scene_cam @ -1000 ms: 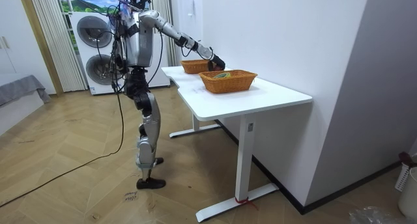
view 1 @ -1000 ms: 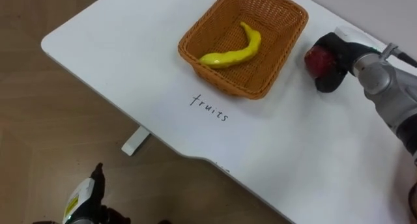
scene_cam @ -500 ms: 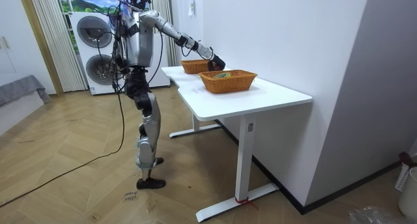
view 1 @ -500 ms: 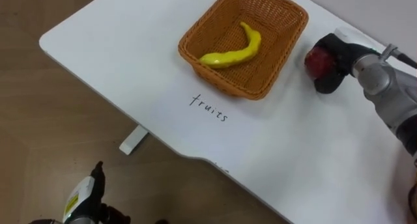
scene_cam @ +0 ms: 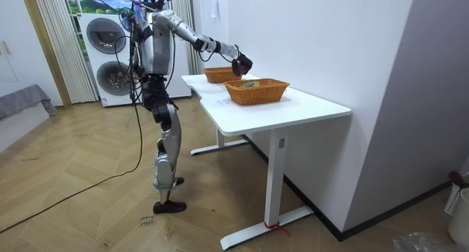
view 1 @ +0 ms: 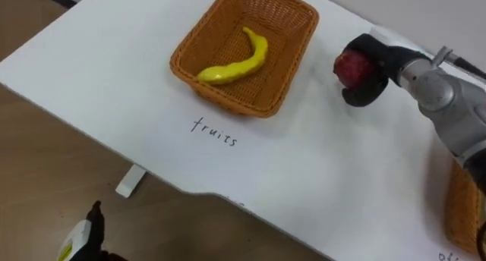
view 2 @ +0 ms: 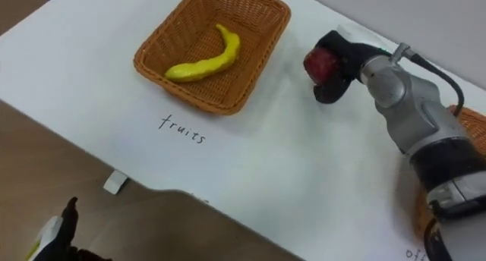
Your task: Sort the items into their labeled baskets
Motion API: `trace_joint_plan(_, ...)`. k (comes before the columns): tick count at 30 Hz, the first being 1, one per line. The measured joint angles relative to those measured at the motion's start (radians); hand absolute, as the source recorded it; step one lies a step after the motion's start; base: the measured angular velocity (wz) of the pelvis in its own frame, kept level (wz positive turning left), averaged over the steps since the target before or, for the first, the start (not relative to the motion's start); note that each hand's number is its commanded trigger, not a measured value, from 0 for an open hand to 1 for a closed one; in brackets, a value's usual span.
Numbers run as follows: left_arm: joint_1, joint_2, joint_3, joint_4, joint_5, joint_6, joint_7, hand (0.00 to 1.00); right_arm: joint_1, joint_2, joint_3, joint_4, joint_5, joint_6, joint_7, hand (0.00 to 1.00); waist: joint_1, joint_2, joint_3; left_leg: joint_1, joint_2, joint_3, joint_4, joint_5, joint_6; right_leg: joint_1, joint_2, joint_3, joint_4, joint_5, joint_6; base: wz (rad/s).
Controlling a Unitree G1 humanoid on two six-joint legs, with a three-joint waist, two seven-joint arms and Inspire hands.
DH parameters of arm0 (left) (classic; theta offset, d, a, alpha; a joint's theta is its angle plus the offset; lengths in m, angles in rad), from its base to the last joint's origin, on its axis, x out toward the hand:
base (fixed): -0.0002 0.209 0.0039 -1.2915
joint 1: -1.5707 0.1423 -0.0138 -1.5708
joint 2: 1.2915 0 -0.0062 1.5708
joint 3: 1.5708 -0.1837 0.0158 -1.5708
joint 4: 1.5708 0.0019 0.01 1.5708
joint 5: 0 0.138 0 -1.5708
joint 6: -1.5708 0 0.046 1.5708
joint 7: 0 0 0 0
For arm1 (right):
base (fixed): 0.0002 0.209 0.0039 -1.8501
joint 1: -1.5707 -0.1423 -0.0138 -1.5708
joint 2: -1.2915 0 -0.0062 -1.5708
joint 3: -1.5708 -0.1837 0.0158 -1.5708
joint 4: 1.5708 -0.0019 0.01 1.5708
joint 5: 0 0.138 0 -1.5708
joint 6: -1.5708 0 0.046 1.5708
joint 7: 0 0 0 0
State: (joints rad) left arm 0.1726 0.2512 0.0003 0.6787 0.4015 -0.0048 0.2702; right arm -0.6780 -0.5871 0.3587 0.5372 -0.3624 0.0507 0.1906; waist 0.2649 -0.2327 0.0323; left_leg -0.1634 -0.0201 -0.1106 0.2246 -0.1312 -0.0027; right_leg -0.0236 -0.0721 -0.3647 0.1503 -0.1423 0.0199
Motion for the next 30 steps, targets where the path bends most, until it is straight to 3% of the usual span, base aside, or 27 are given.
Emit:
trace_joint_plan(2, 0.014, -0.01, -0.001, -0.006, 0.001, 0.003, 0.004, 0.0, 0.002, 0.0, -0.001, -0.04, 0.001, 0.02, 0.022, 1.0, -0.018, 0.016, -0.0152, 0.043, 0.002, -0.003, -0.03, -0.001, 0.002, 0.027, 0.001, 0.006, 0.0, -0.002, 0.003, -0.05)
trace_joint_plan(10, 0.038, -0.035, 0.01, -0.045, 0.0, 0.034, 0.005, 0.0, 0.0, 0.0, -0.007, -0.138, 0.003, 0.041, 0.088, 1.0, -0.045, 0.006, -0.0312, 0.108, 0.007, 0.01, -0.044, 0.002, -0.001, 0.083, 0.004, 0.022, 0.0, -0.005, 0.003, -0.07)
trace_joint_plan(18, 0.076, -0.034, 0.009, -0.05, -0.018, 0.05, 0.004, 0.0, -0.004, 0.0, -0.039, -0.157, 0.003, 0.076, 0.093, 1.0, -0.038, -0.009, -0.0281, 0.136, 0.005, -0.001, -0.049, 0.002, -0.001, 0.115, 0.004, 0.005, 0.002, -0.005, 0.003, 0.04)
trace_joint_plan(21, 0.082, -0.034, 0.009, -0.05, -0.018, 0.051, 0.004, 0.0, -0.008, 0.002, -0.039, -0.204, -0.007, 0.083, 0.094, 1.0, -0.035, -0.019, -0.019, 0.132, 0.006, -0.002, -0.05, 0.003, -0.003, 0.11, 0.005, 0.005, 0.001, -0.005, 0.004, 0.01)
trace_joint_plan(23, 0.081, -0.04, 0.009, -0.05, -0.018, 0.051, 0.003, 0.0, -0.008, 0.01, -0.039, -0.228, -0.007, 0.082, 0.094, 1.0, -0.031, -0.02, -0.0177, 0.132, 0.005, -0.002, -0.052, 0.003, -0.003, 0.11, 0.005, 0.005, 0.001, -0.005, 0.004, 0.0)
trace_joint_plan(30, 0.069, -0.046, 0.006, -0.08, -0.014, 0.051, -0.02, 0.0, -0.009, 0.024, -0.037, -0.259, -0.016, 0.083, 0.094, 1.0, 0.018, -0.022, -0.0155, 0.131, 0.006, -0.004, -0.058, 0.003, -0.002, 0.105, 0.004, -0.009, 0.0, -0.005, 0.004, 0.02)
